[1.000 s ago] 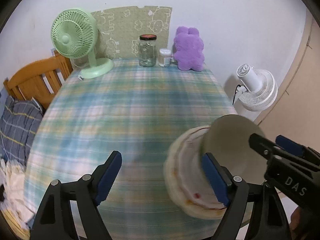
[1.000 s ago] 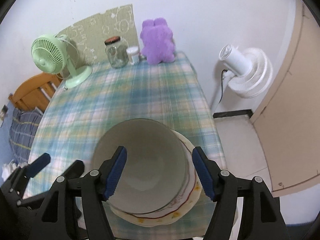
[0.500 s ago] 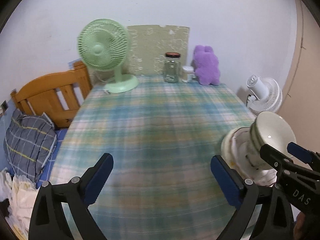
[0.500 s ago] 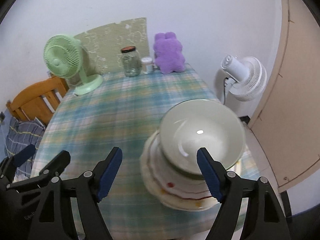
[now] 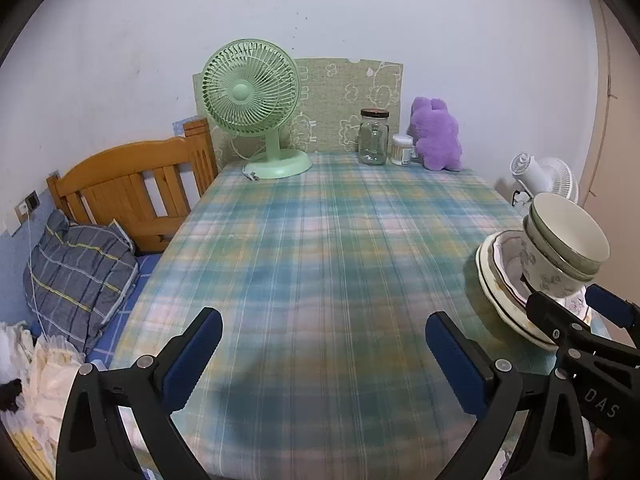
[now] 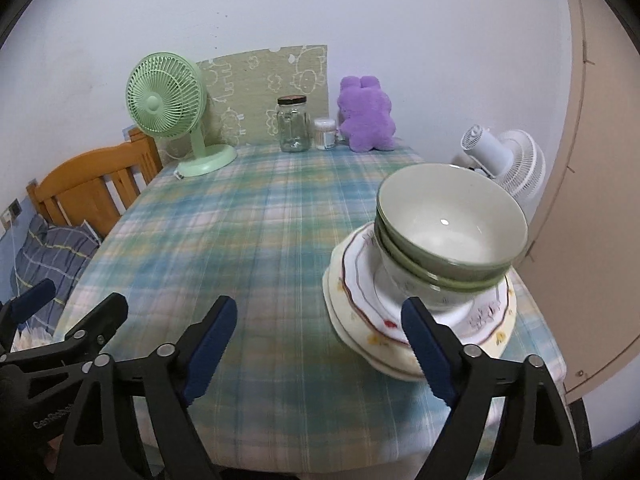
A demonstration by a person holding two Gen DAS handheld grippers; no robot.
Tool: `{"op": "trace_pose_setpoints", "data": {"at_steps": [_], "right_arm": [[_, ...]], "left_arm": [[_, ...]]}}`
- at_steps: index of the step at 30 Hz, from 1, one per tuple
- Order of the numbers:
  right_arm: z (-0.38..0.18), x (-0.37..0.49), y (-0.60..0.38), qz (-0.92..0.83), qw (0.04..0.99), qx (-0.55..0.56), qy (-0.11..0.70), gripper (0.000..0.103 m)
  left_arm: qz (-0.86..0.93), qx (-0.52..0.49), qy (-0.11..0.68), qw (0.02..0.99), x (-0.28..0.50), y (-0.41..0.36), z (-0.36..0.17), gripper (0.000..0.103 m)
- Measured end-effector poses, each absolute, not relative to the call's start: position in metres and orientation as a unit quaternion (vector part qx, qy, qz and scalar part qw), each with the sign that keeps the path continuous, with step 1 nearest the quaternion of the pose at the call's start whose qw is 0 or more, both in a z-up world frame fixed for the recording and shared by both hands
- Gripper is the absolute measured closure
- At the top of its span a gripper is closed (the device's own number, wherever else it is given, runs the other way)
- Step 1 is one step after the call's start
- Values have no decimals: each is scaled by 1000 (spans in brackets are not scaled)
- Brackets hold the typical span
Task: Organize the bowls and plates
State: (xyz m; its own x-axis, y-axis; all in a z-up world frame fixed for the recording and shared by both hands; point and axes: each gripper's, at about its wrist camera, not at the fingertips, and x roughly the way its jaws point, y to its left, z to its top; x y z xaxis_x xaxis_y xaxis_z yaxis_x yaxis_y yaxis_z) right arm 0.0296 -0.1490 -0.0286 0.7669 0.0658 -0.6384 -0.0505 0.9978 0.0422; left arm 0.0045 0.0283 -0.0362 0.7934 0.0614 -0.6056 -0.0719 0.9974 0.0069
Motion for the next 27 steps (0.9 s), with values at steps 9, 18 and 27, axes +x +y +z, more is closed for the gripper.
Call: {"op": "trace_pose_setpoints", "data": {"at_steps": [9, 18, 27], "right_arm": [[-35, 8, -150, 30, 940, 18, 338, 15], [-36, 1, -150, 25, 941, 18, 338, 15], [-32, -6, -147, 30, 946, 10, 323, 15]], "left_arm": [[45, -17, 313, 949, -10, 28, -36, 1], [43, -23, 317, 947, -19, 30, -39, 0], [48, -29, 307, 950, -27, 31, -38, 0]]}}
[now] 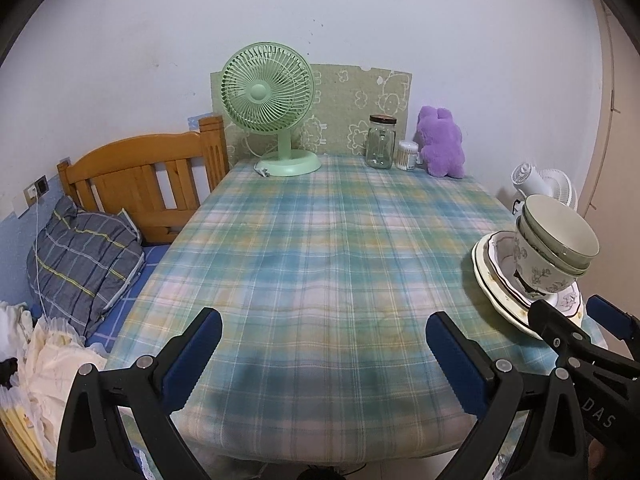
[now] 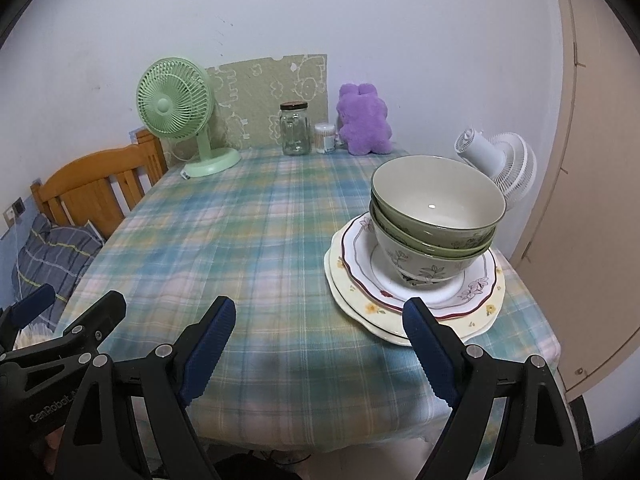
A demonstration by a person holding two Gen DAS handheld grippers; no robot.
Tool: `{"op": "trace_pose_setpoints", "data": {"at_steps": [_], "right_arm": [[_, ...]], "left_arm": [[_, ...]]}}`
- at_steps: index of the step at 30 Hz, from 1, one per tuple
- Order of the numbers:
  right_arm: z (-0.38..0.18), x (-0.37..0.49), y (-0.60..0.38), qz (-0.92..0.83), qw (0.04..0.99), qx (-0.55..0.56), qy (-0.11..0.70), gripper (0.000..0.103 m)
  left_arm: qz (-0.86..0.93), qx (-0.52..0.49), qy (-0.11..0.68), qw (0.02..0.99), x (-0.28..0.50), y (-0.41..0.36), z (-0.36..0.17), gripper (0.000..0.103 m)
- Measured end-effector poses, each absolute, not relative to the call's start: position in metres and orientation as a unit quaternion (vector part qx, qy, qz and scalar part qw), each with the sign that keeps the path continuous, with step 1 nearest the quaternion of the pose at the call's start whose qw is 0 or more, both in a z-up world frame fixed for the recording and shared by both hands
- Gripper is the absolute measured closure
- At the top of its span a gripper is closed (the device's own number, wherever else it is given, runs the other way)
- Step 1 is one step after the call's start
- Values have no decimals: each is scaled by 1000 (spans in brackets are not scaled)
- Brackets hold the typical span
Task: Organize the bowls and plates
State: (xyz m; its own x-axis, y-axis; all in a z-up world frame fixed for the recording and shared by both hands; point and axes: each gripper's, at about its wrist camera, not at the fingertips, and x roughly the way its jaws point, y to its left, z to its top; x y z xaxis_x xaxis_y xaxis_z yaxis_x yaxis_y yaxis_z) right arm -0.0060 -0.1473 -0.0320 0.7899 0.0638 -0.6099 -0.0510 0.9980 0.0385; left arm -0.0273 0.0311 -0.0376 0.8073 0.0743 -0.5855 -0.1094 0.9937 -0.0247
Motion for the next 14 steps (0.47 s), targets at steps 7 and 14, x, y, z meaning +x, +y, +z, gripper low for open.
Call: {"op": "trace_pose_setpoints", "data": {"at_steps": [7, 14], "right_arm": [[-29, -9, -147, 31, 949, 5, 315, 15], [-27, -8, -152, 26, 949, 8, 314, 15]], "left_arm": [[48, -31, 302, 952, -28, 31, -36, 0], [44, -25, 300, 953, -25, 23, -32, 0]]}}
